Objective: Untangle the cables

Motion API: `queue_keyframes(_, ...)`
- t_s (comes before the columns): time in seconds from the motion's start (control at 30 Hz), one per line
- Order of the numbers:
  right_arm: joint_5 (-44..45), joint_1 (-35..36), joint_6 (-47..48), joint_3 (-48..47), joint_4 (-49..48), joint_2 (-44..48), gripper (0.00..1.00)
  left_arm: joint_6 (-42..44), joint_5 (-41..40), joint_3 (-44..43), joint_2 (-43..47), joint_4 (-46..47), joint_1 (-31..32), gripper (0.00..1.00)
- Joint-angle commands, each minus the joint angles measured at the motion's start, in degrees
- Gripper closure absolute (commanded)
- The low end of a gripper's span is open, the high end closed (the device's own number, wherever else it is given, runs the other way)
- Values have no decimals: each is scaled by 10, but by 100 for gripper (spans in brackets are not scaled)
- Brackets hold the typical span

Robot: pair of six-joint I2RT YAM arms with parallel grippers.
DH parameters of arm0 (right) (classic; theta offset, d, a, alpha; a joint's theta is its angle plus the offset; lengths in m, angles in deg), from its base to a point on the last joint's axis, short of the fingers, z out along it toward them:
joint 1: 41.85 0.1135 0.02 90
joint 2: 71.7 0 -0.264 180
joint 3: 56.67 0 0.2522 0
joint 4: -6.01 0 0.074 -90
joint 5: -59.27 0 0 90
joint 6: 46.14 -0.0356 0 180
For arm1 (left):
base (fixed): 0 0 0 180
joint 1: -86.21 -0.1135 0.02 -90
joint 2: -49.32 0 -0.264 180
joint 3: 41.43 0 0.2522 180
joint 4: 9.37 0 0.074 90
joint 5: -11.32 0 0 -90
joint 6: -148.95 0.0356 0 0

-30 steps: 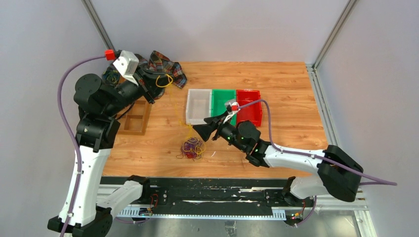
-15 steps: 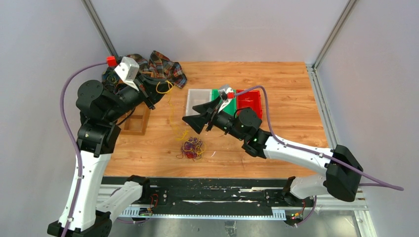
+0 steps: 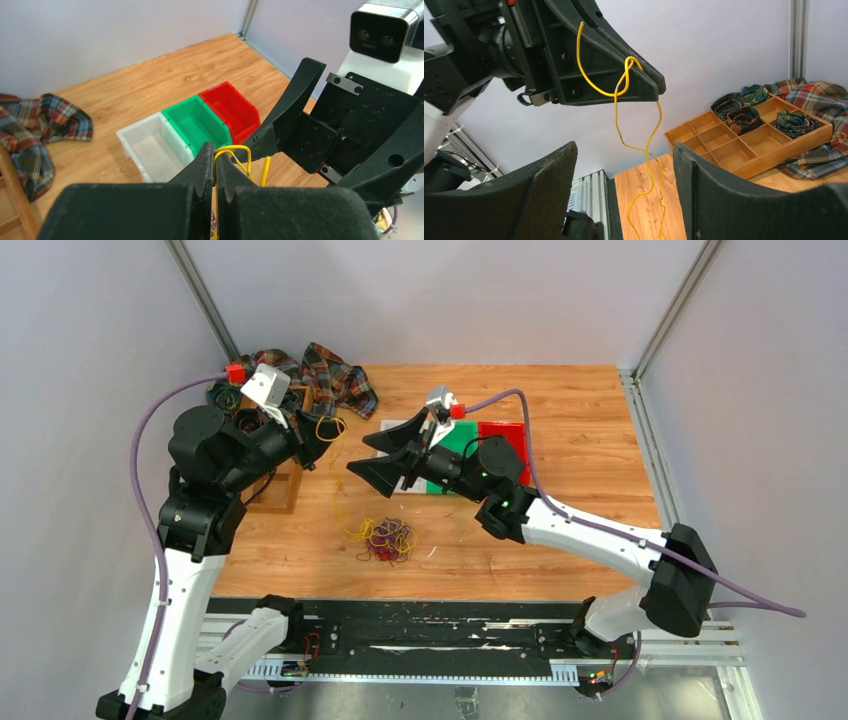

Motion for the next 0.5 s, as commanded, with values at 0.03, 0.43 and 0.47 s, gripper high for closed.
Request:
queue_keyframes(0.03,-22,6,7,-49,-23,-39,33,-3,-41,11,12,-39,1,99)
queue_keyframes(0.43,-50,6,-38,-114,-45,-99,68,-37,-17,2,24,-53,1,99)
queue_keyframes(0.47,-54,5,-47,-113,-50,-101,75,-35,-18,3,25,-55,1,100)
